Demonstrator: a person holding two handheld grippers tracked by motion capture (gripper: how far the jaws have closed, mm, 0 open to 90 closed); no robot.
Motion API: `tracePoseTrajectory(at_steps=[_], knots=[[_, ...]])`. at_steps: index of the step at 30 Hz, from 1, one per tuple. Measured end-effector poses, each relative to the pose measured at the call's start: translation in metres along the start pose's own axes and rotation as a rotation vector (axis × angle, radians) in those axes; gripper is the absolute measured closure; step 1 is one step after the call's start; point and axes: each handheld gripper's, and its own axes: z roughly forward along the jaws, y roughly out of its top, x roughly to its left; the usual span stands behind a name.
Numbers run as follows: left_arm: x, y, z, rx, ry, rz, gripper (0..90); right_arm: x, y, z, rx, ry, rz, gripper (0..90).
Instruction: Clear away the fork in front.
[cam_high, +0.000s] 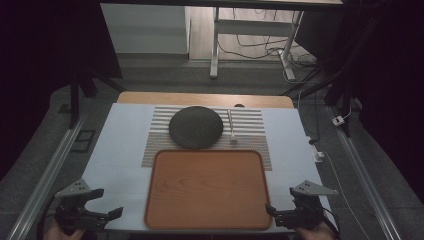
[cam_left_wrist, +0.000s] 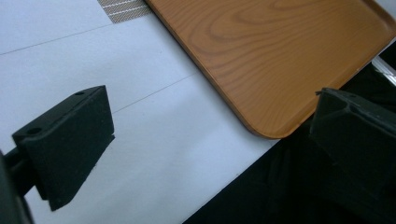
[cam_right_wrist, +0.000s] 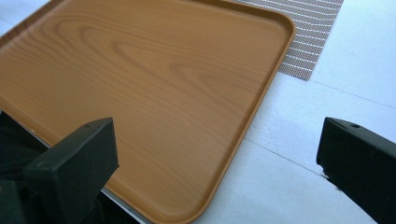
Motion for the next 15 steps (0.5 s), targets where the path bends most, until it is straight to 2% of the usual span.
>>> tracePoseTrajectory(at_steps=[4, 11, 15], knots=[[-0.0002, 0.0012, 0.0009, 0.001, -0.006, 0.009, 0.0, 0.001, -0.0008, -0.0005, 0.006, 0.001, -0.002, 0.0], [-0.0003, 0.004, 0.0043, 0.016, -0.007, 0.023, 0.0, 0.0018, -0.0027, -0.0026, 0.008, -0.025, 0.007, 0.0], [0.0001, 0.0036, 0.0038, 0.014, -0.009, 0.015, 0.0, 0.0021, -0.0024, -0.002, 0.01, -0.021, 0.002, 0.0]])
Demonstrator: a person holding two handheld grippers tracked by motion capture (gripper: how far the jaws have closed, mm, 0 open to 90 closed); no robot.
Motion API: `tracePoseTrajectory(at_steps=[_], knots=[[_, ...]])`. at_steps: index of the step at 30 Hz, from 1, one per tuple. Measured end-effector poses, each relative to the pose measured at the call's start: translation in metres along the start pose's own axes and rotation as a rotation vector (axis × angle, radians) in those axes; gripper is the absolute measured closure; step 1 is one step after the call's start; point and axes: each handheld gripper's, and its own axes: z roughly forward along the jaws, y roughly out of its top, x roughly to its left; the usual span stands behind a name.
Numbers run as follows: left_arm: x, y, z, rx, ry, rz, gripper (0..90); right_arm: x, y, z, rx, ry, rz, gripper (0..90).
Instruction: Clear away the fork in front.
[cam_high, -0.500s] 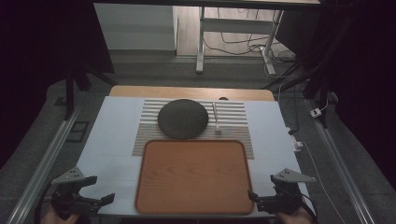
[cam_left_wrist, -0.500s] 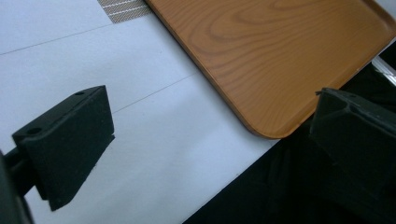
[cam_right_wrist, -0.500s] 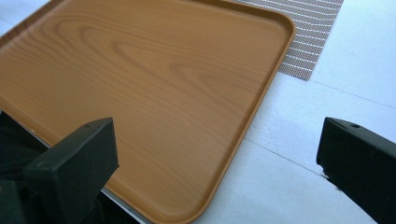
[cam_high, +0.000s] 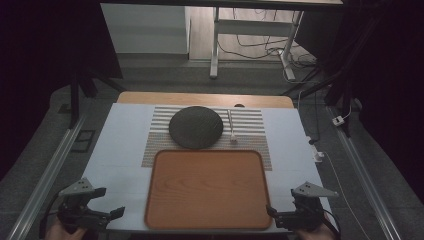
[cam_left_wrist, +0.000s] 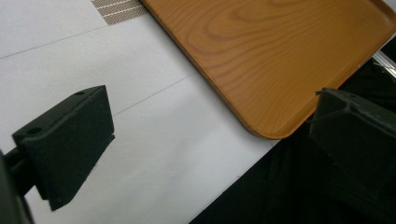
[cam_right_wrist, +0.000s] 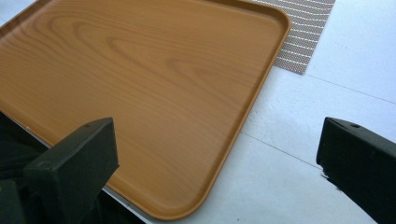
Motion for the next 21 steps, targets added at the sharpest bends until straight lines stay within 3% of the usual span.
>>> tracePoseTrajectory(at_steps=[12, 21], knots=[[0.0, -0.003, -0.002, -0.001, 0.005, -0.017, 0.0, 0.005, 0.004, 0.004, 0.017, -0.013, -0.057, 0.0], [0.0, -0.003, -0.002, 0.003, 0.006, -0.02, 0.3, 0.01, 0.006, 0.006, 0.02, 0.007, -0.086, 0.0]])
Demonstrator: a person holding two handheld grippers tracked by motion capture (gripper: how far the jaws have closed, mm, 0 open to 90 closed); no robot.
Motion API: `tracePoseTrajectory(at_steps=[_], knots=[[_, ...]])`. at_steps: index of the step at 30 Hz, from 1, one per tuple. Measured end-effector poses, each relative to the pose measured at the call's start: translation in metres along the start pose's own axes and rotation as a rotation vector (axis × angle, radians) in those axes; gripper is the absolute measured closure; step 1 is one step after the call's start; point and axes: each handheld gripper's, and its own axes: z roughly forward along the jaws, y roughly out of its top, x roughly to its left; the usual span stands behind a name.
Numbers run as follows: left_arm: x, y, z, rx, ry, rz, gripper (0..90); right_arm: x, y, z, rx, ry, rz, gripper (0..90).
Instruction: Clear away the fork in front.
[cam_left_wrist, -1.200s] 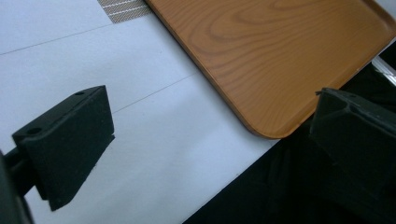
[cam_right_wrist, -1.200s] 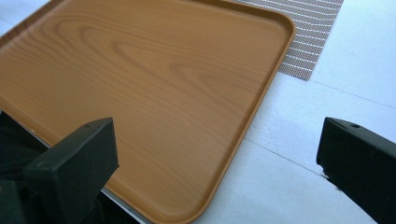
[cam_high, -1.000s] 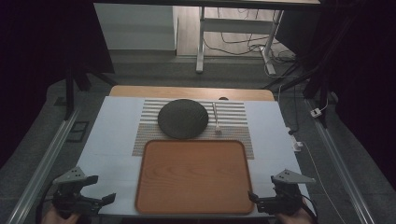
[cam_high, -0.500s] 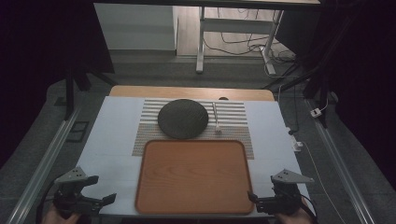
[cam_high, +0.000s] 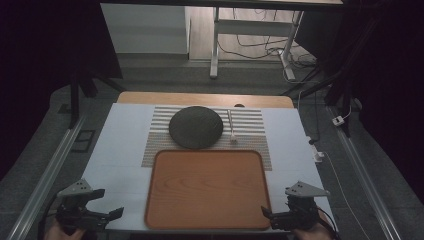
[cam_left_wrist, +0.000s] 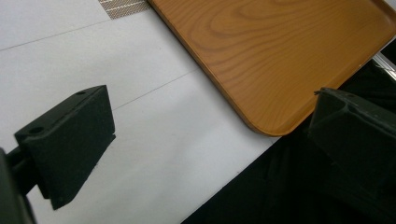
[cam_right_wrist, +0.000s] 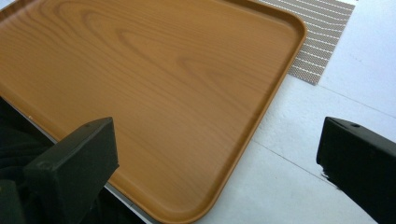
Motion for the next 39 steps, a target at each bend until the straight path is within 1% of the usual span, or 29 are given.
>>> tracePoseTrajectory(at_steps=[7, 12, 13, 14, 19, 21, 23, 24, 26, 27, 30, 31, 35, 37, 39], knots=[[0.0, 0.0, 0.0, 0.003, 0.001, 0.001, 0.5, 0.002, 0.002, 0.004, 0.01, 0.011, -0.027, 0.0], [0.0, 0.0, 0.0, 0.007, 0.002, 0.001, 0.6, 0.006, 0.004, 0.007, 0.009, 0.007, -0.063, 0.0], [0.0, 0.0, 0.0, 0.007, 0.001, 0.001, 0.6, 0.006, 0.004, 0.007, 0.009, 0.007, -0.063, 0.0], [0.0, 0.0, 0.0, 0.007, 0.002, 0.0, 0.6, 0.008, 0.006, 0.009, 0.013, 0.005, -0.081, 0.0], [0.0, 0.0, 0.0, 0.008, 0.002, 0.0, 0.7, 0.014, 0.01, 0.014, 0.015, 0.006, -0.122, 0.0], [0.0, 0.0, 0.0, 0.009, 0.002, 0.002, 0.8, 0.016, 0.011, 0.016, 0.019, 0.009, -0.134, 0.0], [0.0, 0.0, 0.001, 0.01, 0.002, 0.003, 0.8, 0.017, 0.011, 0.017, 0.019, 0.01, -0.136, 0.0], [0.0, 0.0, 0.001, 0.011, 0.003, 0.004, 0.9, 0.018, 0.013, 0.02, 0.023, 0.015, -0.152, 0.0], [-0.001, 0.0, 0.001, 0.011, 0.005, 0.004, 0.9, 0.019, 0.013, 0.021, 0.024, 0.013, -0.16, 0.0], [0.0, 0.0, 0.001, 0.01, 0.005, 0.004, 0.8, 0.021, 0.014, 0.024, 0.023, 0.014, -0.175, 0.0], [0.0, 0.0, 0.0, 0.009, 0.004, 0.001, 0.8, 0.022, 0.017, 0.027, 0.025, 0.011, -0.199, 0.0], [0.0, 0.0, 0.0, 0.01, 0.005, 0.001, 0.8, 0.022, 0.017, 0.027, 0.025, 0.011, -0.199, 0.0], [0.0, 0.0, 0.0, 0.011, 0.005, 0.0, 0.7, 0.023, 0.021, 0.031, 0.037, 0.012, -0.228, 0.0], [0.0, 0.0, 0.001, 0.011, 0.006, 0.0, 0.7, 0.024, 0.024, 0.035, 0.053, 0.009, -0.254, 0.0], [0.0, 0.0, 0.001, 0.011, 0.004, -0.001, 0.8, 0.025, 0.027, 0.039, 0.057, 0.005, -0.273, 0.0]])
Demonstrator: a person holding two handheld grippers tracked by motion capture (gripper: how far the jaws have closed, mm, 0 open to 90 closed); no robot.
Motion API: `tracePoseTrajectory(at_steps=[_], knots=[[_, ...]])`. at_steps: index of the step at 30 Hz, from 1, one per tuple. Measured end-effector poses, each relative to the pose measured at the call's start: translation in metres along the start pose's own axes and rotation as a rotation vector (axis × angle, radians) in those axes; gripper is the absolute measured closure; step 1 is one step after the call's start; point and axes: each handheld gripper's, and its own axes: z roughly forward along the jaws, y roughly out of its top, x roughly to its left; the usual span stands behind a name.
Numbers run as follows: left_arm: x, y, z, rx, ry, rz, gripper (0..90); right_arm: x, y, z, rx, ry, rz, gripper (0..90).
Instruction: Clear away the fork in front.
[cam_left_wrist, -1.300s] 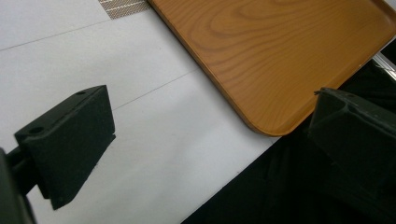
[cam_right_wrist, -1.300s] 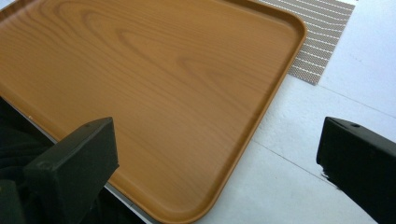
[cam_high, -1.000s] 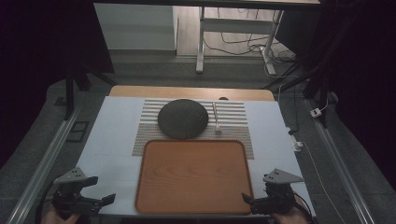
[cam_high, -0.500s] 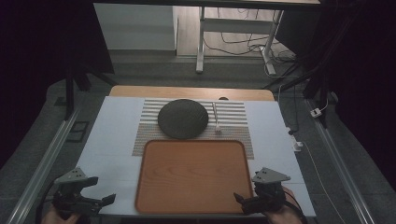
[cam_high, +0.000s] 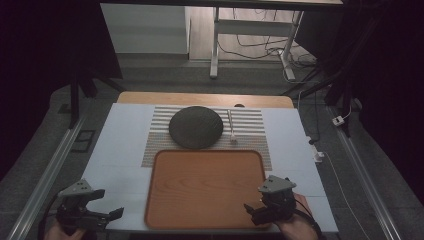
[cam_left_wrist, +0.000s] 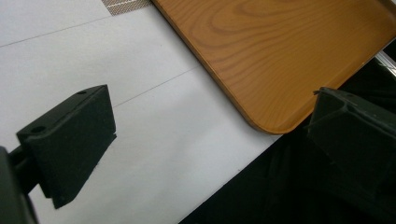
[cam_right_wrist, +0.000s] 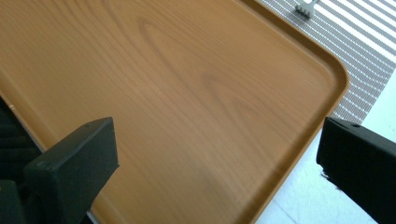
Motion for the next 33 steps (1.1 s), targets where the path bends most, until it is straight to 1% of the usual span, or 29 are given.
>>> tracePoseTrajectory(at_steps=[1, 2, 3, 4, 6, 8, 10, 11, 12, 14, 20, 22, 24, 25, 27, 30, 33], knots=[[0.0, 0.0, 0.0, 0.0, 0.0, 0.0, 0.7, 0.0, 0.0, 0.0, 0.0, 0.0, 0.0, 0.0], [0.0, 0.0, 0.0, 0.0, 0.0, 0.0, 0.8, 0.001, 0.004, 0.003, 0.024, 0.006, -0.003, 0.0], [0.0, 0.0, 0.0, 0.0, 0.0, 0.0, 0.8, 0.001, 0.004, 0.003, 0.024, 0.006, -0.003, 0.0], [0.0, 0.0, 0.0, 0.0, 0.001, 0.001, 0.7, 0.001, 0.006, 0.005, 0.034, 0.009, -0.015, 0.0], [0.0, 0.0, 0.0, 0.0, 0.0, -0.001, 0.7, 0.001, 0.009, 0.008, 0.045, -0.005, -0.033, 0.0], [0.0, 0.0, 0.0, 0.0, 0.0, -0.001, 0.7, 0.001, 0.014, 0.014, 0.056, -0.03, -0.061, 0.0], [0.0, 0.0, 0.0, 0.0, 0.0, -0.002, 0.7, 0.001, 0.015, 0.017, 0.061, -0.039, -0.069, 0.0], [0.0, 0.0, 0.0, 0.0, -0.002, -0.003, 0.7, -0.001, 0.017, 0.021, 0.064, -0.047, -0.078, 0.0], [0.0, 0.0, 0.0, 0.0, -0.002, -0.003, 0.7, -0.001, 0.017, 0.021, 0.064, -0.047, -0.078, 0.0], [0.0, 0.0, 0.0, 0.001, -0.001, -0.003, 0.7, -0.004, 0.02, 0.028, 0.072, -0.049, -0.08, 0.0], [0.001, -0.001, 0.0, 0.001, -0.003, -0.007, 0.8, -0.005, 0.023, 0.035, 0.079, -0.061, -0.091, 0.0], [0.001, -0.001, 0.0, 0.001, -0.003, -0.008, 0.8, -0.007, 0.026, 0.038, 0.083, -0.073, -0.108, 0.0], [0.001, -0.001, 0.0, 0.001, -0.003, -0.009, 0.7, -0.007, 0.028, 0.039, 0.084, -0.076, -0.113, 0.0], [0.001, -0.001, 0.0, 0.002, -0.003, -0.009, 0.8, -0.009, 0.03, 0.042, 0.085, -0.085, -0.127, 0.0], [0.001, -0.001, 0.0, 0.002, -0.003, -0.01, 0.8, -0.009, 0.032, 0.043, 0.082, -0.092, -0.132, 0.0], [0.001, -0.001, 0.0, 0.002, -0.003, -0.011, 0.8, -0.013, 0.037, 0.048, 0.081, -0.106, -0.156, 0.0], [0.001, -0.001, 0.0, 0.002, -0.004, -0.012, 0.8, -0.017, 0.042, 0.053, 0.089, -0.118, -0.167, 0.0]])
